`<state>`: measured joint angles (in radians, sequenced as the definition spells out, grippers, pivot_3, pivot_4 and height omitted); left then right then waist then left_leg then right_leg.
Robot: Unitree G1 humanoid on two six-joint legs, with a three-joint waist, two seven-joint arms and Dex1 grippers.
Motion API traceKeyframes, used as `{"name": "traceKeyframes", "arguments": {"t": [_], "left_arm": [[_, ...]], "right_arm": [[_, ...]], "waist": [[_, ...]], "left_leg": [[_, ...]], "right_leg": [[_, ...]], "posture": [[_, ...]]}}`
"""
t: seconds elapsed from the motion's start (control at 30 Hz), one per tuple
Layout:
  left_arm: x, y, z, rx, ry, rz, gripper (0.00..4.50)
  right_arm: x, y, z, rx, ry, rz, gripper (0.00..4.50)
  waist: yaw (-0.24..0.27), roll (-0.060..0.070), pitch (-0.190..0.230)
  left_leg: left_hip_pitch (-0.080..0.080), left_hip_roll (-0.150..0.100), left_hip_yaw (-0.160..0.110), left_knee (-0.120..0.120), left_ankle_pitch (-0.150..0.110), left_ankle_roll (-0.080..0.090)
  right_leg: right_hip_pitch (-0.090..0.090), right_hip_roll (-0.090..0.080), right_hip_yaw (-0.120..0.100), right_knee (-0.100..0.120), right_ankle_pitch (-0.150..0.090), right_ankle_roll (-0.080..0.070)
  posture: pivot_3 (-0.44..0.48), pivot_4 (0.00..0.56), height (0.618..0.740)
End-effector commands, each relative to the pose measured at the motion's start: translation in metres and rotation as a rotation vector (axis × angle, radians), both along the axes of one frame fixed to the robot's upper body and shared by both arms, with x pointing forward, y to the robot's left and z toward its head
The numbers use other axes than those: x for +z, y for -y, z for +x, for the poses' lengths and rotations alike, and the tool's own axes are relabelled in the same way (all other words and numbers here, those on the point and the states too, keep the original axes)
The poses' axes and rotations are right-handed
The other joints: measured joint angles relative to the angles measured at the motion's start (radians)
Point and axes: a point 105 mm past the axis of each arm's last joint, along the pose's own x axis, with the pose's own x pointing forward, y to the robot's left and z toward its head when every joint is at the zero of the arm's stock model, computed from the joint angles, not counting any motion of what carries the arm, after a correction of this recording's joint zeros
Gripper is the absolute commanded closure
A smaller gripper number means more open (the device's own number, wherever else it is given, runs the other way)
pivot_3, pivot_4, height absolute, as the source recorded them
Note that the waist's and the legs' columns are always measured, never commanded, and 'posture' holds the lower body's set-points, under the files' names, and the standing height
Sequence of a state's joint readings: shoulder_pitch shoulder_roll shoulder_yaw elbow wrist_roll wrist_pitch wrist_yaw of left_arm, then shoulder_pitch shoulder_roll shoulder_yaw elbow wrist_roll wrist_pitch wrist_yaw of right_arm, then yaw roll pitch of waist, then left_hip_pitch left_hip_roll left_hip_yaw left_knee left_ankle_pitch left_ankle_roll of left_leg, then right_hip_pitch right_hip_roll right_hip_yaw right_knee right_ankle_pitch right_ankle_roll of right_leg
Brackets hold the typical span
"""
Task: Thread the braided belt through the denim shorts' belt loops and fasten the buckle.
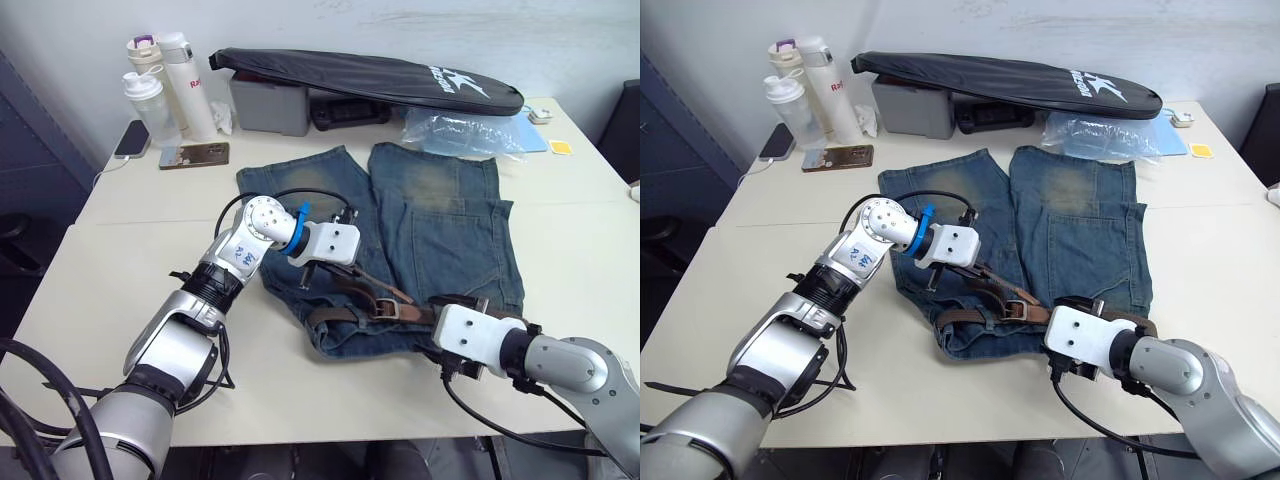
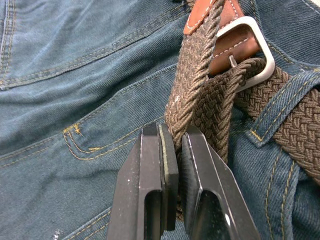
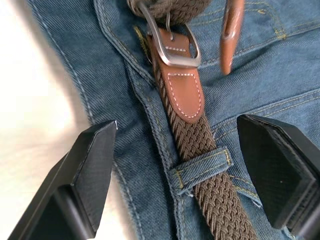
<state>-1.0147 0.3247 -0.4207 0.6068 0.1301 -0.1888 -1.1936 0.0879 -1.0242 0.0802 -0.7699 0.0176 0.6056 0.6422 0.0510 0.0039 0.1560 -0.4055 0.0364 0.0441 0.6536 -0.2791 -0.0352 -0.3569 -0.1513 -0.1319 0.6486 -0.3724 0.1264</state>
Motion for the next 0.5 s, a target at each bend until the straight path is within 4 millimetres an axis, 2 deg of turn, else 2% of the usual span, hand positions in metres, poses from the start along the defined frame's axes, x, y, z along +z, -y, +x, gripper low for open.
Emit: {"name": "traceKeyframes", "arguments": {"t": [0.03, 0.27, 0.5], "left_arm": [[0.011, 0.002, 0.003, -0.005, 0.037, -0.005, 4.50], [0.010, 0.003, 0.005, 0.034, 0.011, -0.022, 4.50], [0.006, -0.007, 0.009, 0.080, -0.016, 0.008, 4.50]], "right_arm": [[-0.003, 0.001, 0.005, -0.011, 0.036, -0.023, 0.45], [-0.004, -0.010, 0.010, -0.010, 0.096, 0.023, 0.45], [0.002, -0.015, 0.015, 0.030, 0.177, 0.022, 0.45]], "waist": [[0.000, 0.000, 0.000], [-0.004, 0.001, 0.000], [-0.010, 0.001, -0.001]], "left_leg": [[0.000, 0.000, 0.000, 0.000, 0.000, 0.000], [0.000, 0.000, 0.000, 0.005, 0.000, 0.000], [0.000, 0.001, 0.000, 0.009, -0.001, 0.000]], "right_leg": [[0.000, 0.000, 0.000, 0.000, 0.000, 0.000], [0.000, 0.000, 0.000, 0.006, 0.000, 0.000], [-0.002, 0.000, 0.002, 0.010, -0.001, -0.001]], "posture": [[0.000, 0.150, 0.645], [0.000, 0.150, 0.645], [0.000, 0.150, 0.645]]}}
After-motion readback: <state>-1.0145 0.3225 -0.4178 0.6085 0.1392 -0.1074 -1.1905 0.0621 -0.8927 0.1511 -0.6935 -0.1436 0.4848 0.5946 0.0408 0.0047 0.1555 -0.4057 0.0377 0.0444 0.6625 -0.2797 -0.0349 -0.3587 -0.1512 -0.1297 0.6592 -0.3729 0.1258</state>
